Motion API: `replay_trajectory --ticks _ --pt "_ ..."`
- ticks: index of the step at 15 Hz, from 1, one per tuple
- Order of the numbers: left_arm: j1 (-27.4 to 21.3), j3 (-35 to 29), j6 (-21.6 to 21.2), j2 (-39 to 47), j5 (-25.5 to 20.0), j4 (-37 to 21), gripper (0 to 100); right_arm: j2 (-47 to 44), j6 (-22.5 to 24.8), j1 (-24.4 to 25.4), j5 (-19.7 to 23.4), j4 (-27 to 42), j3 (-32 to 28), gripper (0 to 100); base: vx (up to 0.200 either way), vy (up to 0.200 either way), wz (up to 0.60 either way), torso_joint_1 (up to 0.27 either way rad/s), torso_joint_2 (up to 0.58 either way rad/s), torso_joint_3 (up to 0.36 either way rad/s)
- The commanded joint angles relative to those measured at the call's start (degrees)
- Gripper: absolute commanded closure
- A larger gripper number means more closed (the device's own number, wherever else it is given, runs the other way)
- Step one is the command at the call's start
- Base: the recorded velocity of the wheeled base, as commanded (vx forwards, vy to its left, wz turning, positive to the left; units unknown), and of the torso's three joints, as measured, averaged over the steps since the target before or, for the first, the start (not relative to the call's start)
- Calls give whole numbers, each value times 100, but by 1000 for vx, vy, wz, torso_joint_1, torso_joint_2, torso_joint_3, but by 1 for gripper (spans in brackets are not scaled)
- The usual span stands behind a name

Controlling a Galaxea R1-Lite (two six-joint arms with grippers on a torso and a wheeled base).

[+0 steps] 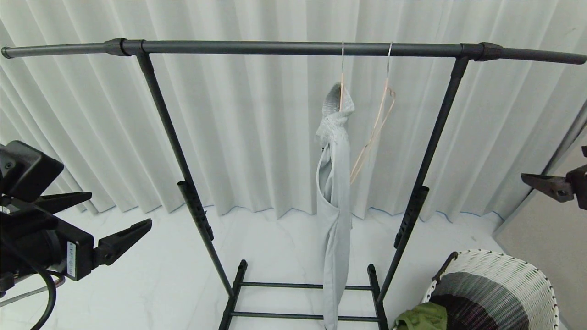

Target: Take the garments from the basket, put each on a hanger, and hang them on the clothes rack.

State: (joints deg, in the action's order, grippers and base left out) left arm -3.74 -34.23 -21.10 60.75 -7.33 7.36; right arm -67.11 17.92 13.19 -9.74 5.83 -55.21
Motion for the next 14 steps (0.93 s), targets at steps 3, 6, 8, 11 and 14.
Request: replay_trajectory --ticks 3,6,8,11,14 --pt "31 154 -43 -89 3 143 0 216 133 -677 7 -794 960 0 -67 0 0 -1 2 2" --pt "137 338 1 -116 3 433 0 225 168 -941 -2 -882 1109 0 0 0 0 0 0 0" --pt "365 408 -34 -98 3 512 0 251 194 -967 -2 -890 1188 0 0 0 0 0 0 0" --pt "445 452 -34 -133 3 512 0 286 353 -976 -142 -855 1206 0 0 0 0 0 0 0" --pt "436 567 -43 -212 3 521 0 251 361 -985 -318 -855 1214 0 0 0 0 -111 292 181"
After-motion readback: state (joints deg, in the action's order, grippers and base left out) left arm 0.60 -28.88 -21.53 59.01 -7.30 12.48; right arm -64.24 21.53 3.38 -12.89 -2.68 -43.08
